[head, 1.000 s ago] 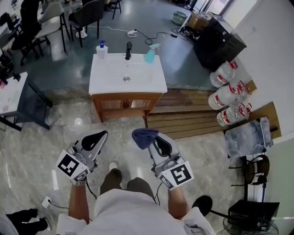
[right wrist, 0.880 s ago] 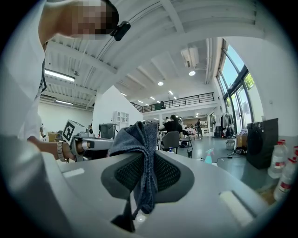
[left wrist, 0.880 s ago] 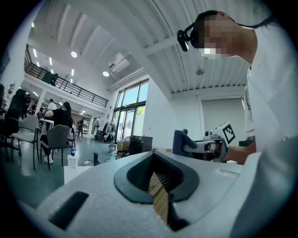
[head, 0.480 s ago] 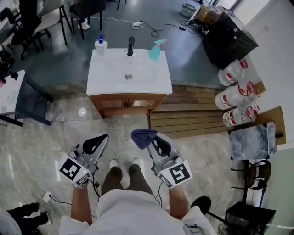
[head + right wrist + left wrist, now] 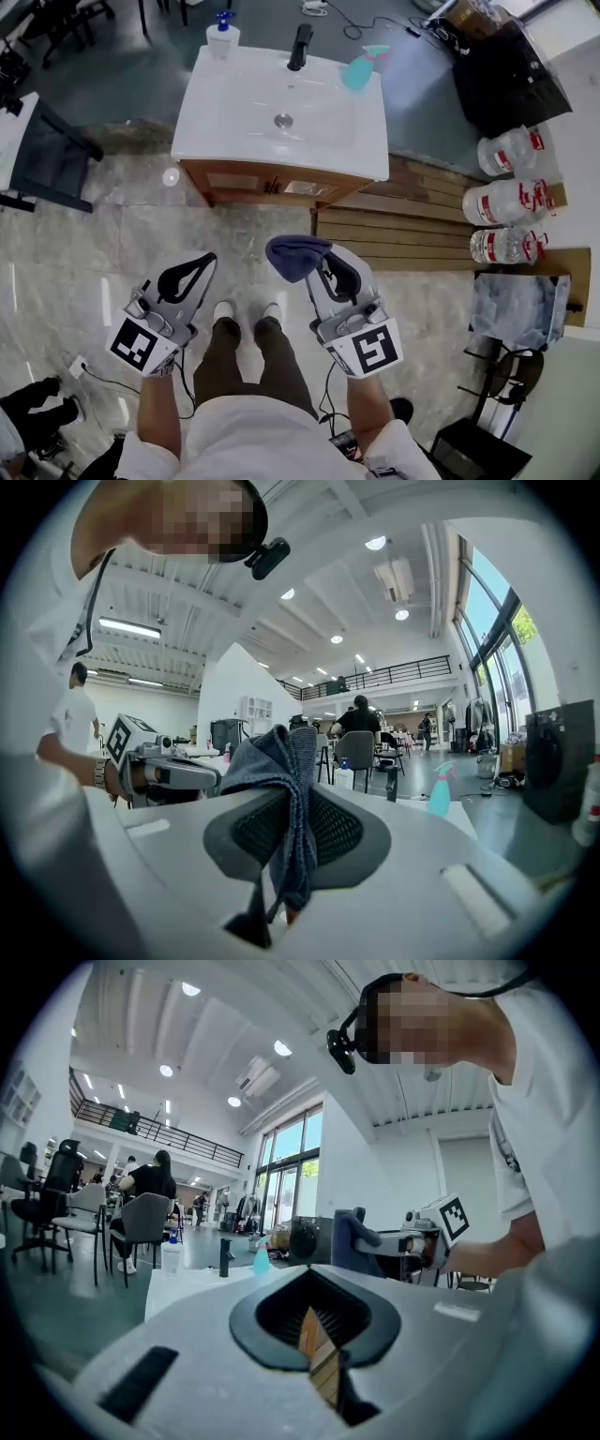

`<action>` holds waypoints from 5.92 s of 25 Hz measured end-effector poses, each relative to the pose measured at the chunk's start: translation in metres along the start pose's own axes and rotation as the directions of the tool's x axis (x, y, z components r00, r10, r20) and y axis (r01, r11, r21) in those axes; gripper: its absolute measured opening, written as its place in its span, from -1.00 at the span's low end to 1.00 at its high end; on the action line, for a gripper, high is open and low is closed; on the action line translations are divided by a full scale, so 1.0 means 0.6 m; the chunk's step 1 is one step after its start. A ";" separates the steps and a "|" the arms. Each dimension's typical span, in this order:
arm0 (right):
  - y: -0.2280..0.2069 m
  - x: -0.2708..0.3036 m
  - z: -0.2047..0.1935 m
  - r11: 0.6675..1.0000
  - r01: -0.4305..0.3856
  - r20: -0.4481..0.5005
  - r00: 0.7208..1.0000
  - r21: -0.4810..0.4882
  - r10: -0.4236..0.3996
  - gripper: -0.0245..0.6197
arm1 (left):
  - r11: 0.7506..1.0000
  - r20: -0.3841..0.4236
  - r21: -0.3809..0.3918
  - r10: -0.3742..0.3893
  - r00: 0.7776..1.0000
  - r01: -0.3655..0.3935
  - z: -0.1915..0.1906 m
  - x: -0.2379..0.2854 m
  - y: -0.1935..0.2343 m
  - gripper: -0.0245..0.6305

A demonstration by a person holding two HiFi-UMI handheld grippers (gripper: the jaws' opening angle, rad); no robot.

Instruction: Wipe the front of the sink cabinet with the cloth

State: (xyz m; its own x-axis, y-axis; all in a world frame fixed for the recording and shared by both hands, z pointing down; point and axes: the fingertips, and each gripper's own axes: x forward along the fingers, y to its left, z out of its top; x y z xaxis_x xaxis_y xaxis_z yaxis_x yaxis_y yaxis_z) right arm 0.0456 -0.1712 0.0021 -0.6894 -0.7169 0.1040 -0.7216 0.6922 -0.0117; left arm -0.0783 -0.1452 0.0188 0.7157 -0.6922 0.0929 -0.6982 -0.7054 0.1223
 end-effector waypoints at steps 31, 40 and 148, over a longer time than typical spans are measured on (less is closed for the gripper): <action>0.004 0.379 -0.594 0.991 -0.066 0.370 0.923 -0.118 0.106 -0.74 | 0.971 0.253 0.218 0.043 0.967 -0.100 -0.680 0.105 0.280 -0.91; 0.017 0.389 -0.600 0.981 -0.082 0.422 0.894 -0.177 0.150 -0.75 | 0.963 0.317 0.238 0.043 0.948 -0.123 -0.732 0.095 0.276 -0.91; 0.076 0.420 -0.608 0.984 -0.174 0.292 0.943 0.030 0.158 -0.77 | 0.953 0.451 0.221 0.088 0.888 -0.206 -0.719 0.029 0.174 -0.91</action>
State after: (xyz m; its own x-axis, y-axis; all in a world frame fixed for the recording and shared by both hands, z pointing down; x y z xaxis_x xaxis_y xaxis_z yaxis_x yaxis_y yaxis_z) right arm -0.1380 -0.2896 0.3906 -0.7826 -0.5915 -0.1939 -0.5925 0.8034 -0.0597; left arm -0.1301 -0.1652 0.4592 0.5658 -0.7456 -0.3522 -0.8174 -0.5633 -0.1207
